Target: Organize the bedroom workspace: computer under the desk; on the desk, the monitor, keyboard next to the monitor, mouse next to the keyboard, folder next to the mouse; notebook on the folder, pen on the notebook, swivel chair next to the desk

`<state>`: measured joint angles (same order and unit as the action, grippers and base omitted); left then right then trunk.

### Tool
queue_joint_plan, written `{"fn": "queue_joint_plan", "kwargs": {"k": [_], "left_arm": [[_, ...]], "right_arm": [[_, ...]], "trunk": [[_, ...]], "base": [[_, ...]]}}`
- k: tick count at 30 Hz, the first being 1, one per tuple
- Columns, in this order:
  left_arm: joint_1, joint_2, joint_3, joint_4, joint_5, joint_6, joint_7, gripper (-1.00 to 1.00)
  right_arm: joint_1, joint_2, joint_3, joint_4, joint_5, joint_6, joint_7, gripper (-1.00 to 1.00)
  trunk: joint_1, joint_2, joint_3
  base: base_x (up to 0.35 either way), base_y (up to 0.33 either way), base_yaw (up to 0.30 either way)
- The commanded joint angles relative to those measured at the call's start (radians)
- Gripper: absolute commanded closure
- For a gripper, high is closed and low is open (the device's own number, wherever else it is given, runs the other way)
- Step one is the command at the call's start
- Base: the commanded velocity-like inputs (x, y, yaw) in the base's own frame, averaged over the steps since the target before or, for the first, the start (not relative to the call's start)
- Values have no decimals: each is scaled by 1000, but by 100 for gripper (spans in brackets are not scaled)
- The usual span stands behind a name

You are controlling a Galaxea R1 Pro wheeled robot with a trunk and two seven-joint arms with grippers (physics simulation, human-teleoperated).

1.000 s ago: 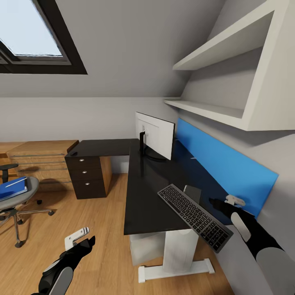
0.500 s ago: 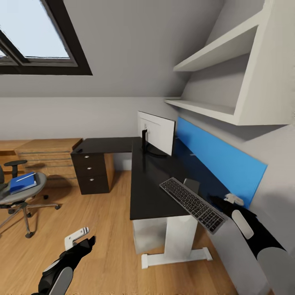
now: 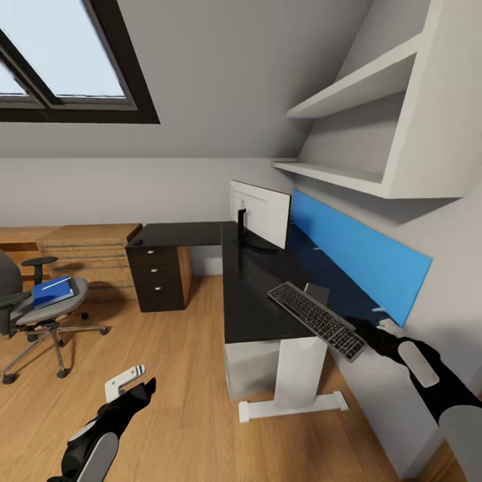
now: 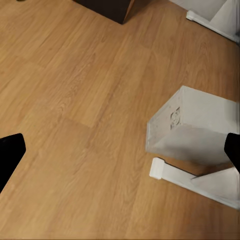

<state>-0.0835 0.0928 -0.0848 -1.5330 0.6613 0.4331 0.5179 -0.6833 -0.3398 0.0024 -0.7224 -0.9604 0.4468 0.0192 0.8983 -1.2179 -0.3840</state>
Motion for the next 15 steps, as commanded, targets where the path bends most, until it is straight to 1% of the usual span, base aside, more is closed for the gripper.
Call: {"fn": "queue_joint_plan", "kwargs": {"k": [1, 2, 5, 6, 9, 11, 12, 13, 15], "left_arm": [[-1, 1, -2, -2, 9, 1, 10, -100], [-1, 1, -2, -3, 9, 1, 10, -100], [-1, 1, -3, -3, 9, 2, 10, -100], [-1, 1, -3, -4, 9, 2, 10, -100], [-1, -2, -3, -4, 9, 2, 10, -100], [-1, -4, -3, -4, 9, 2, 10, -100], [-1, -7, -3, -4, 9, 3, 10, -100], [-1, -11, -3, -3, 9, 3, 10, -100], [-1, -14, -3, -3, 9, 3, 10, -100]], "right_arm": [[-1, -5, -2, 0, -26, 17, 2, -100], [0, -12, -7, 0, -61, 36, 3, -100], [0, -24, -16, 0, -108, 59, 3, -100], [0, -31, -20, 0, -136, 68, 3, -100], [-1, -43, -26, 8, -171, 78, 5, -100], [0, -49, -30, 21, -181, 80, 8, -100], [0, -56, -38, 40, -189, 82, 16, -100], [0, -63, -57, 76, -196, 82, 42, -100], [0, -65, -68, 102, -199, 82, 66, -100]], "trunk": [[4, -8, -4], [8, -15, -8], [19, -36, -17], [23, -43, -20], [35, -64, -29], [42, -78, -36], [46, -85, -39], [50, -92, -42], [58, -106, -48]], "base": [[0, 0, 0], [0, 0, 0], [0, 0, 0], [0, 0, 0], [0, 0, 0], [0, 0, 0], [0, 0, 0], [0, 0, 0], [0, 0, 0]]}}
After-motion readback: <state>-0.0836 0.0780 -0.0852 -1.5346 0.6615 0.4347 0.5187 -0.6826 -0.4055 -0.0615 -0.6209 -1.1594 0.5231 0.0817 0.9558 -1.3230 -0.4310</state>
